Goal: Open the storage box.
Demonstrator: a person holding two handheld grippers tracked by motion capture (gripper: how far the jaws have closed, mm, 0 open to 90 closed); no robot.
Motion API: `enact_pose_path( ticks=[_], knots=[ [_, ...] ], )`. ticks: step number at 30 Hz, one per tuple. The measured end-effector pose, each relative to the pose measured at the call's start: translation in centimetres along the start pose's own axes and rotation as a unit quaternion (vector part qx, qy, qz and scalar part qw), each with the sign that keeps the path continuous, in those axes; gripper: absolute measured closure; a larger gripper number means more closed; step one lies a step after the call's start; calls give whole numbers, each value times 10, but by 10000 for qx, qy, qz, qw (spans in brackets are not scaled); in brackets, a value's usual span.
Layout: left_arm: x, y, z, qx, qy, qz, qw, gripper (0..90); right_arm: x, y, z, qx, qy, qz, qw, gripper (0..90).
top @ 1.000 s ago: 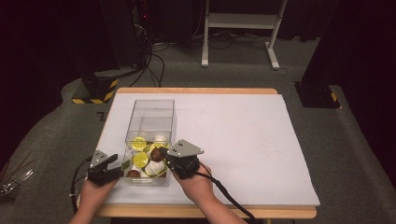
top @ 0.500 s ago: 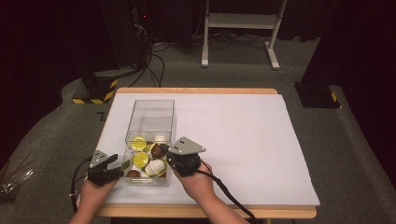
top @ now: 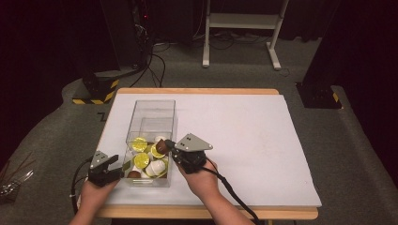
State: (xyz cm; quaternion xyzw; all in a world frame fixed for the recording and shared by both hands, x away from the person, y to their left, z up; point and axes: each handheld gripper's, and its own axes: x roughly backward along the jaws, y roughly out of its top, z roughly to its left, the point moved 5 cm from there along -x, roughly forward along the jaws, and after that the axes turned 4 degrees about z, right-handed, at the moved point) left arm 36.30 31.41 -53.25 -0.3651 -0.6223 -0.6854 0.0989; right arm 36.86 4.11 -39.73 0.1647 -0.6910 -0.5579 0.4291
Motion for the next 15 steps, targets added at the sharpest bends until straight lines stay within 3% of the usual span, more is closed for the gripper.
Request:
enact_pose_path(
  ticks=[15],
  knots=[
    [0,0,0,-2,-6,-14,10000,386,14,2,-24,-89,-322,-77,9994,900]
  ],
)
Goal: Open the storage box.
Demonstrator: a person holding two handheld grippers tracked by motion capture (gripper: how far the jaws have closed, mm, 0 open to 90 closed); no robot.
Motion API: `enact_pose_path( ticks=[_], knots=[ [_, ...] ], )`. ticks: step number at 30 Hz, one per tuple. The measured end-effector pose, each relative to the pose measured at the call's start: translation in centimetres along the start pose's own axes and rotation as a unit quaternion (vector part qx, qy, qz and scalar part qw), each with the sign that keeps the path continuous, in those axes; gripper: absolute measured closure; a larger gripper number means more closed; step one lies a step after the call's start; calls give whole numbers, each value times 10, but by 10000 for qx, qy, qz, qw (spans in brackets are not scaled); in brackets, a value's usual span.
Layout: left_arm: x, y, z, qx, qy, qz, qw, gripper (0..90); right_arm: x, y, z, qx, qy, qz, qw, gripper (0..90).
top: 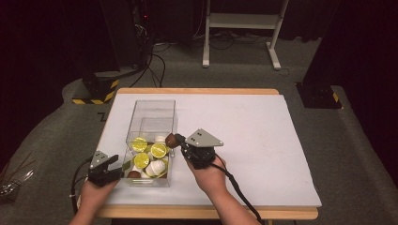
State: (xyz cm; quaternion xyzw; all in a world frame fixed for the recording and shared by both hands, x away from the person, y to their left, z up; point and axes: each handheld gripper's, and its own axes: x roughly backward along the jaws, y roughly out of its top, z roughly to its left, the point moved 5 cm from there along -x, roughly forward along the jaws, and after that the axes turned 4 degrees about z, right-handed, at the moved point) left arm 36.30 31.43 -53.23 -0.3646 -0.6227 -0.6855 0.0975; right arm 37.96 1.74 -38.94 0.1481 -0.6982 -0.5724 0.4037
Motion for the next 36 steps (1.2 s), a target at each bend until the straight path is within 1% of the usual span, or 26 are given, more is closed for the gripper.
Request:
enact_pose_path(
  ticks=[5,10,19,28,36],
  knots=[
    [0,0,0,22,-2,-7,10000,386,1,-1,-8,-26,-116,5,9999,900],
    [0,0,0,2,7,1,10000,386,4,-3,-18,-48,-230,0,9997,900],
    [0,0,0,5,4,0,10000,386,13,-9,-37,-150,-470,21,9988,900],
    [0,0,0,20,2,10,10000,386,23,-17,-62,-256,-745,92,9969,900],
    [0,0,1,-1,12,11,10000,386,29,-25,-83,-408,-974,152,9943,900]
  ],
)
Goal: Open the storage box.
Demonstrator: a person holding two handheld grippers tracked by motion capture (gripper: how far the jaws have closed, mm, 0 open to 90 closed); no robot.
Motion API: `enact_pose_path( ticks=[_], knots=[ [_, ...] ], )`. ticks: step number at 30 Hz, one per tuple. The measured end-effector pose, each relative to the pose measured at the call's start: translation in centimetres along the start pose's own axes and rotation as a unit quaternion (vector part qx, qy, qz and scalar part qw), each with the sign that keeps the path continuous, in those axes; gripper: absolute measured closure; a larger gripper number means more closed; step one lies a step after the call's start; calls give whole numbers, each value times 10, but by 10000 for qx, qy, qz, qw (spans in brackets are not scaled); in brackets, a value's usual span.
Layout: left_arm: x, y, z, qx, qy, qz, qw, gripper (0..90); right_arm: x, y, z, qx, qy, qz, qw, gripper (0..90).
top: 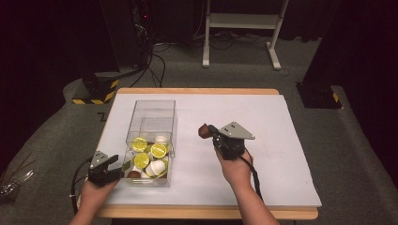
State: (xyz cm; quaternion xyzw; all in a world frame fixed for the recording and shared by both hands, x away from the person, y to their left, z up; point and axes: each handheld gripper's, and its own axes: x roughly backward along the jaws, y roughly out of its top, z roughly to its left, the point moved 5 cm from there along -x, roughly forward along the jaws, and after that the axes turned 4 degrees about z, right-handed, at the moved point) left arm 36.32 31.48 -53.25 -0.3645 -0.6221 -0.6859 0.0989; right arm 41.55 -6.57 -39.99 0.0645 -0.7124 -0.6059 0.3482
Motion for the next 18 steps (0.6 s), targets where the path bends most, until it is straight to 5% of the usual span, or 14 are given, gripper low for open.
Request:
enact_pose_path(
  ticks=[18],
  knots=[
    [0,0,0,34,-10,-3,10000,382,3,-20,-46,-212,-593,228,9978,900]
  ],
)
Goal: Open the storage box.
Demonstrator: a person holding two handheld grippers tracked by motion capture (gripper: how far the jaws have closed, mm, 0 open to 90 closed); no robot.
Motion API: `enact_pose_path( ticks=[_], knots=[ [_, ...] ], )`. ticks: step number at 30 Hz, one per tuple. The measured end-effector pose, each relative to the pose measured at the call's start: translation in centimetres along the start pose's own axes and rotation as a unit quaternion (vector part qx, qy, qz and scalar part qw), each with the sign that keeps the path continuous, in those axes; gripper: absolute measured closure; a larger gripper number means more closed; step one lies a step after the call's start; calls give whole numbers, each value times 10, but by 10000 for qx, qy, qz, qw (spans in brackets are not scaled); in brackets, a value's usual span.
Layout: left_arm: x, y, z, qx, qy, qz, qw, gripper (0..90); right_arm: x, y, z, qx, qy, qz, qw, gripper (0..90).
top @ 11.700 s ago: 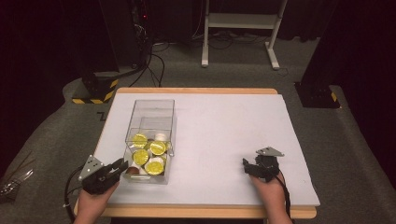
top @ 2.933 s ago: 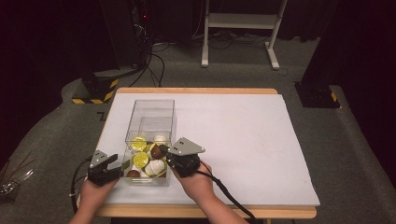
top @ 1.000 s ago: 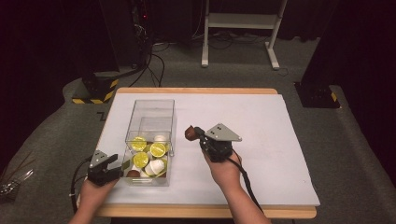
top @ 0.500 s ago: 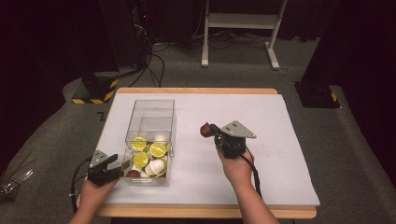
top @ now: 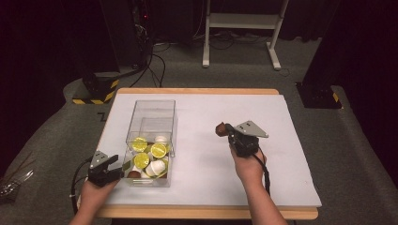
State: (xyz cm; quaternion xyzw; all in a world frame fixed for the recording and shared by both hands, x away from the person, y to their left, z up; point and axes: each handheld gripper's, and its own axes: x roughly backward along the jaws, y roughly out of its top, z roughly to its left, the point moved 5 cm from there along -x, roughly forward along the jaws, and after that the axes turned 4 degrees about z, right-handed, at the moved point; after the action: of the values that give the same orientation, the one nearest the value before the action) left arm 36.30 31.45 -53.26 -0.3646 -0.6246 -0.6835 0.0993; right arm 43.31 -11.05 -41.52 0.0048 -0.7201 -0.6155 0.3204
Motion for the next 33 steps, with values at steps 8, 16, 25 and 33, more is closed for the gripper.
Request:
enact_pose_path(
  ticks=[8,16,25,33],
  knots=[
    [0,0,0,0,-5,-3,10000,381,-10,-13,-21,-110,-281,183,9994,900],
    [0,0,0,7,-4,-4,10000,380,-22,-22,-32,-136,-452,339,9983,900],
    [0,0,0,-4,-11,-8,10000,380,-38,-28,-35,-186,-499,522,9972,900],
    [0,0,0,-9,-11,-8,10000,380,-50,-36,-35,-201,-542,655,9962,900]
  ],
)
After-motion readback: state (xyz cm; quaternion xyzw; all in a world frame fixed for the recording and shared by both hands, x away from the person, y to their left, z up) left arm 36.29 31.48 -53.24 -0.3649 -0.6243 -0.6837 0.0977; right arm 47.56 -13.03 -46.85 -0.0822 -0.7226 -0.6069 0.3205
